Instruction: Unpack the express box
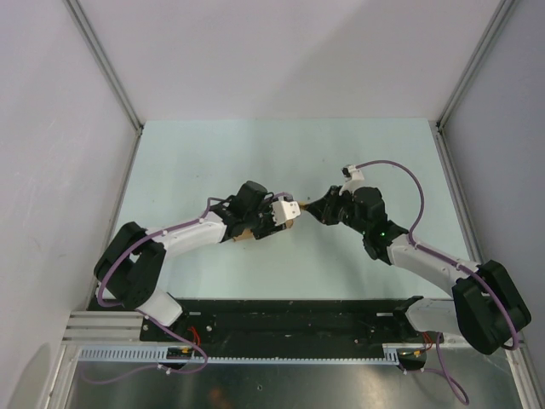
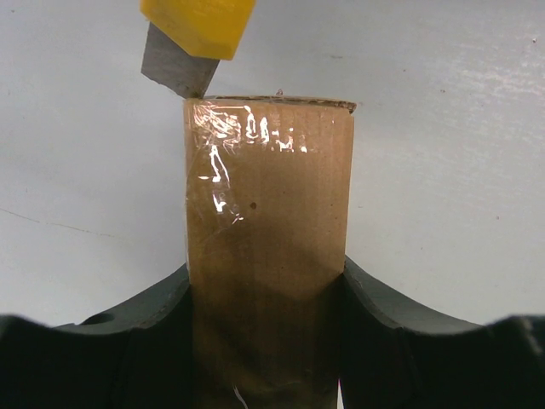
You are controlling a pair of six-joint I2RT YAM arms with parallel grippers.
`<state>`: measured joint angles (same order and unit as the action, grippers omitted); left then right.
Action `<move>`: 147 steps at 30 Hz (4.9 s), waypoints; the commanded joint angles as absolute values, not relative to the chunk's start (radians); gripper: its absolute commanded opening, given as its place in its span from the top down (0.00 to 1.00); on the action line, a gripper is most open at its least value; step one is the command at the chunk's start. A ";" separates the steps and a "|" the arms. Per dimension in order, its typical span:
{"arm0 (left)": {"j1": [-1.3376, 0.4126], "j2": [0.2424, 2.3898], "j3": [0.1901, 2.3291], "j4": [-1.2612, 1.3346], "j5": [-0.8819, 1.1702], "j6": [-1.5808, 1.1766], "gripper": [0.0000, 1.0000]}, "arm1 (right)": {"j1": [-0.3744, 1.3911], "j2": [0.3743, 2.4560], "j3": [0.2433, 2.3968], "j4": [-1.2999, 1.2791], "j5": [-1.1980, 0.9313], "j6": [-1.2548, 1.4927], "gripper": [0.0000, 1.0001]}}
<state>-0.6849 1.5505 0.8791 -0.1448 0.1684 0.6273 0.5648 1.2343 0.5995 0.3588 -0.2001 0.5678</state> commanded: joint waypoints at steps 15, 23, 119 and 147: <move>-0.640 1.629 0.905 -0.227 0.143 0.569 0.85 | 0.571 1.160 0.520 0.123 -0.410 0.528 1.00; -0.640 1.603 0.893 -0.227 0.149 0.606 0.84 | 0.526 1.079 0.517 0.090 -0.344 0.538 1.00; -0.456 1.331 0.808 -0.189 0.015 -0.499 0.63 | 0.681 1.816 1.444 -0.518 -0.149 0.356 0.80; -0.262 1.229 0.641 -0.103 0.178 -0.698 0.49 | 0.904 1.805 1.401 -0.387 0.014 0.354 0.54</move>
<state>-0.2687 1.2266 0.6819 -0.1287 0.0811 -0.6151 0.8967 1.8118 1.3884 -0.4305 -0.0185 0.3744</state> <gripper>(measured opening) 0.515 0.404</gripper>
